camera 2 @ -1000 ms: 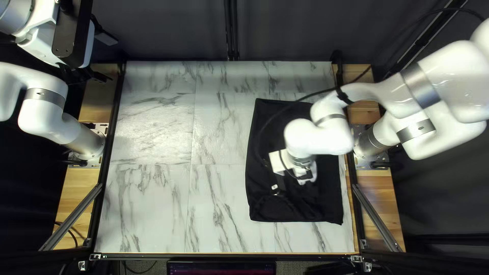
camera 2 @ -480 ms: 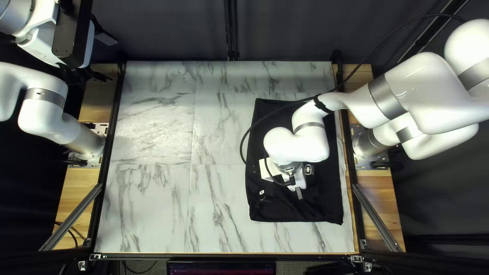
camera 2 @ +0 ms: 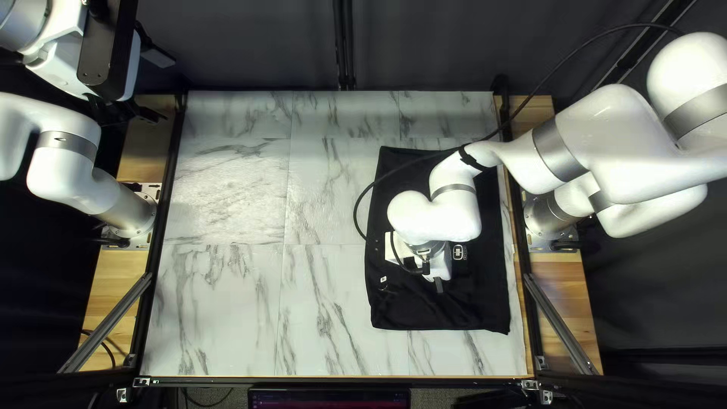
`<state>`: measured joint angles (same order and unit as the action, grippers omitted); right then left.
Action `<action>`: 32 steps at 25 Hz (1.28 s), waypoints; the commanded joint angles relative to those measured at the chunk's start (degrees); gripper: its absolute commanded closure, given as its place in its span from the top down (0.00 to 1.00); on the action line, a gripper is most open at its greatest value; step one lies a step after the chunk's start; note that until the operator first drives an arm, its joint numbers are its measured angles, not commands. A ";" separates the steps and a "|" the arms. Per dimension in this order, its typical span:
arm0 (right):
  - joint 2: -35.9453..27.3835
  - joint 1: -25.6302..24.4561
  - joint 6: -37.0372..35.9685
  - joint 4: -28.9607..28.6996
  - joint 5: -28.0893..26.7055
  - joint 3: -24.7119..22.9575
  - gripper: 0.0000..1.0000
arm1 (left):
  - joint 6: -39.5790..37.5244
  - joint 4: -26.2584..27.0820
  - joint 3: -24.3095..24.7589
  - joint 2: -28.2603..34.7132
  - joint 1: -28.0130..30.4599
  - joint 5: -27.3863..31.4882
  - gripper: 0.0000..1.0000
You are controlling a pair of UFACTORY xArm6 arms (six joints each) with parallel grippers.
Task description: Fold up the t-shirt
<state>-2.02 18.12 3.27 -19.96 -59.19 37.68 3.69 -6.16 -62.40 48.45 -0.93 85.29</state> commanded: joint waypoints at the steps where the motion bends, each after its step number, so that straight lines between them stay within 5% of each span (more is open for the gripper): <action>1: -6.14 4.41 7.79 -0.24 2.65 -5.14 0.00 | 0.00 0.00 0.00 0.00 0.00 0.00 1.00; 8: -12.44 14.37 31.12 2.32 5.60 -9.28 0.00 | 0.00 0.00 0.00 0.00 0.00 0.00 1.00; 9: -12.64 15.21 33.93 2.90 5.70 -9.28 0.65 | 0.00 0.00 0.00 0.00 0.00 0.00 1.00; 10: -12.88 16.13 36.89 3.47 5.61 -9.13 0.90 | 0.00 0.00 0.00 0.00 0.00 0.00 1.00; 11: -13.17 17.01 40.37 4.39 5.14 -8.63 1.00 | 0.00 0.00 0.00 0.00 0.00 0.00 1.00; 14: -13.60 17.18 45.26 7.15 2.00 -5.87 1.00 | 0.00 0.00 0.00 0.00 0.00 0.00 1.00; 18: -12.70 13.50 41.39 10.15 -1.11 -2.66 1.00 | 0.00 0.00 0.00 0.00 0.00 0.00 1.00; 23: -16.37 4.56 23.08 18.10 1.33 -4.71 1.00 | 0.00 0.00 0.00 0.00 0.00 0.00 1.00; 27: -25.77 -1.68 7.66 26.85 6.65 -11.78 1.00 | 0.00 0.00 0.00 0.00 0.00 0.00 1.00; 32: -31.73 -12.78 -14.17 30.17 12.38 -15.40 1.00 | 0.00 0.00 0.00 0.00 0.00 0.00 1.00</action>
<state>-29.56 13.32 3.37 6.80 -52.35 25.15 3.69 -6.16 -62.40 48.45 -0.93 85.29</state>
